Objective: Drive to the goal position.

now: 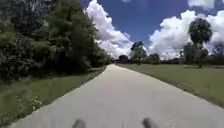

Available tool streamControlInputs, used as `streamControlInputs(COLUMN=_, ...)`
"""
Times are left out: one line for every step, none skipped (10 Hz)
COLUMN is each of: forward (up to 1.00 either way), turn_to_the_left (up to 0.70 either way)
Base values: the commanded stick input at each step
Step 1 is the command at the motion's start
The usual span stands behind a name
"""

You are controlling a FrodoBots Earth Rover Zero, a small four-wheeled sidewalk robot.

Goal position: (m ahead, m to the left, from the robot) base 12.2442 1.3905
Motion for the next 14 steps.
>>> streamControlInputs(forward=0.7, turn_to_the_left=0.02)
streamControlInputs(forward=0.7, turn_to_the_left=0.02)
streamControlInputs(forward=0.7, turn_to_the_left=0.02)
streamControlInputs(forward=0.7, turn_to_the_left=0.02)
streamControlInputs(forward=0.7, turn_to_the_left=0.02)
streamControlInputs(forward=0.7, turn_to_the_left=0.02)
streamControlInputs(forward=0.7, turn_to_the_left=0.02)
streamControlInputs(forward=0.7, turn_to_the_left=0.02)
streamControlInputs(forward=0.7, turn_to_the_left=0.02)
streamControlInputs(forward=0.7, turn_to_the_left=0.02)
streamControlInputs(forward=0.7, turn_to_the_left=-0.19)
streamControlInputs(forward=0.7, turn_to_the_left=-0.33)
streamControlInputs(forward=0.7, turn_to_the_left=-0.14)
streamControlInputs(forward=0.7, turn_to_the_left=0.02)
